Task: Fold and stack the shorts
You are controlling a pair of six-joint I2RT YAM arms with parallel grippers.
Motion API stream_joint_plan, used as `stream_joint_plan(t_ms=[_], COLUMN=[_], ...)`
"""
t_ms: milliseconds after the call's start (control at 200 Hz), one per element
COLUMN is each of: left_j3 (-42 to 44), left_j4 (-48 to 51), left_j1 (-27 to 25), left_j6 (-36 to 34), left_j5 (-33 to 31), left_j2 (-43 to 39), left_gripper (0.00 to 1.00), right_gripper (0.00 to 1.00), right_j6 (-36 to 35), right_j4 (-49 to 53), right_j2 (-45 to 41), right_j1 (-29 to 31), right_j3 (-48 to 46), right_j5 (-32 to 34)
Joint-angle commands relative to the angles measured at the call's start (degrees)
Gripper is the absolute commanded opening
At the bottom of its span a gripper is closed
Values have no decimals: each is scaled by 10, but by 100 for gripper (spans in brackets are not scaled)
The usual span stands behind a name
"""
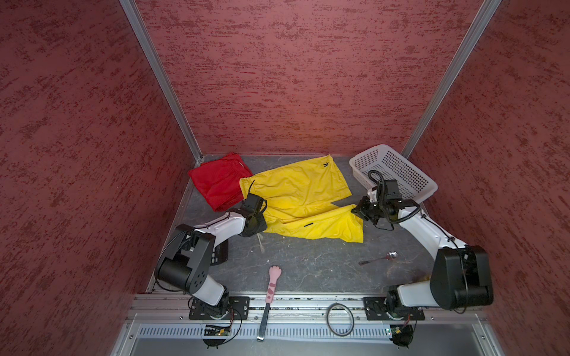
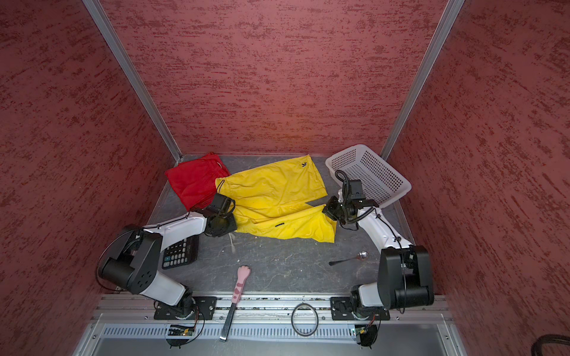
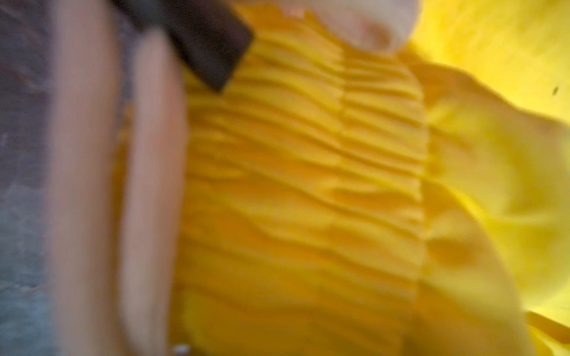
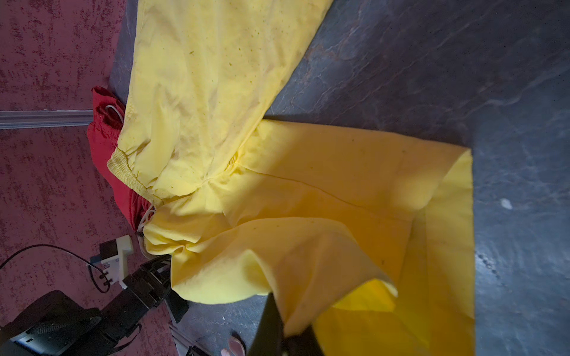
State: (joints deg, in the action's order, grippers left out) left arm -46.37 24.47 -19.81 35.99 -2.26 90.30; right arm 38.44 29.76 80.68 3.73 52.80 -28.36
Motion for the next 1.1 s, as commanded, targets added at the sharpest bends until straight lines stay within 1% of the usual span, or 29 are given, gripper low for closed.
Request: stream_joint_plan(t_ms=[0,40,80,180,281,421,526,656,791,927,967,1057,1097], left_j3=[-23,-32,-41,-70,-103,-147,-166,-162,-156,-181,-180,-141,-115], left_j4=[-7,-1,6,40,92,168,214,241,240,241,236,203,188], left_j1=[9,13,17,24,24,24,25,34,49,56,56,53,46], left_j6=[-21,-28,-35,-58,-84,-107,-108,-87,-60,-44,-32,13,36], left_j5=[-13,-10,-6,7,23,74,90,103,153,209,238,307,326], left_j2=[15,17,16,2,-29,-92,-147,-218,-278,-286,-283,-287,-293], left_gripper=[17,7,0,0,0,0,0,0,0,0,0,0,0], right_gripper=[0,0,0,0,0,0,0,0,0,0,0,0,0], right_j6=[-10,-11,-12,-15,-17,-24,-29,-24,-23,-27,-24,-22,-21], right_j4=[-15,-15,-13,-6,5,33,59,77,99,117,116,119,117], right_j2=[3,4,4,-4,-24,-61,-92,-155,-213,-229,-233,-238,-244], right_j1=[-9,-12,-16,-27,-39,-45,-46,-46,-47,-47,-46,-47,-46], right_j3=[-6,-8,-8,-3,8,29,46,57,78,104,101,93,86], right_j5=[4,2,1,2,4,23,40,67,92,94,91,83,84])
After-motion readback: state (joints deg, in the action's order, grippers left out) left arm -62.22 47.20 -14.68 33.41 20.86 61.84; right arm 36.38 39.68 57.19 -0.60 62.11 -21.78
